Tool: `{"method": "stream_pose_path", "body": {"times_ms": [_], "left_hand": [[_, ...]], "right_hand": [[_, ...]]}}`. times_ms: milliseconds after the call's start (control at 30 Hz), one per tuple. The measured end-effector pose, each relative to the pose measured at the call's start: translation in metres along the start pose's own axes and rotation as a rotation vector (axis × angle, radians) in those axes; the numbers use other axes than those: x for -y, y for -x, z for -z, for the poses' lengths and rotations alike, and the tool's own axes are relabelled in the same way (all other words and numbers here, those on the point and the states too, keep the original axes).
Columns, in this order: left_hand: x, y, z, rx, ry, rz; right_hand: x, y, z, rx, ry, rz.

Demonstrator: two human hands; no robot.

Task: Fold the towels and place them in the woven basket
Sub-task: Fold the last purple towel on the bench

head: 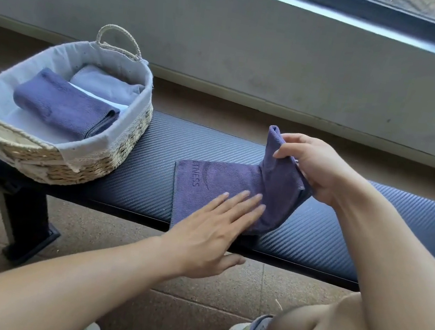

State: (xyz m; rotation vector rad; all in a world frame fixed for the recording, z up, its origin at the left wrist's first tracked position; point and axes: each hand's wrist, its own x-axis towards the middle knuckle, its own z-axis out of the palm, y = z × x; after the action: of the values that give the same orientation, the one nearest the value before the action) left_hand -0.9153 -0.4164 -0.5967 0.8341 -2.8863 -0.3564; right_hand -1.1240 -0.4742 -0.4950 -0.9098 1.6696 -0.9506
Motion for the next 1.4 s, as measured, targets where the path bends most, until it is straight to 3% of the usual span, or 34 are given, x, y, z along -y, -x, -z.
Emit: {"method": "stream_pose_path", "body": {"times_ms": [133, 267, 433, 533, 600, 767, 867, 967, 1100, 1400], "left_hand": [[0.004, 0.0, -0.005, 0.14, -0.112, -0.007], [0.003, -0.005, -0.006, 0.021, -0.063, -0.031], [0.003, -0.003, -0.012, 0.098, -0.104, -0.056], [0.009, -0.003, -0.002, 0.048, 0.092, -0.02], [0.017, -0.002, 0.011, -0.103, 0.305, 0.109], [0.066, 0.003, 0.05, -0.453, 0.912, 0.76], [0.09, 0.013, 0.063, -0.433, 1.334, 1.014], [0.096, 0.017, 0.066, -0.372, 1.481, 1.039], [0.093, 0.012, 0.068, -0.353, 1.478, 1.036], [0.095, 0.011, 0.07, -0.318, 1.498, 1.019]], "right_hand": [[0.0, -0.001, -0.004, -0.006, 0.009, 0.012], [0.0, -0.002, -0.008, -0.008, 0.021, 0.025], [-0.002, -0.004, -0.016, 0.002, 0.043, 0.03], [-0.002, -0.005, -0.024, -0.006, 0.074, 0.049], [-0.001, -0.004, -0.033, -0.002, 0.092, 0.058], [-0.005, 0.003, -0.065, 0.057, 0.22, 0.059], [-0.014, 0.004, -0.088, 0.07, 0.33, 0.1], [-0.022, 0.002, -0.109, 0.05, 0.488, 0.144], [-0.024, 0.005, -0.124, 0.048, 0.703, 0.182], [-0.021, 0.011, -0.14, 0.029, 0.751, 0.21]]}}
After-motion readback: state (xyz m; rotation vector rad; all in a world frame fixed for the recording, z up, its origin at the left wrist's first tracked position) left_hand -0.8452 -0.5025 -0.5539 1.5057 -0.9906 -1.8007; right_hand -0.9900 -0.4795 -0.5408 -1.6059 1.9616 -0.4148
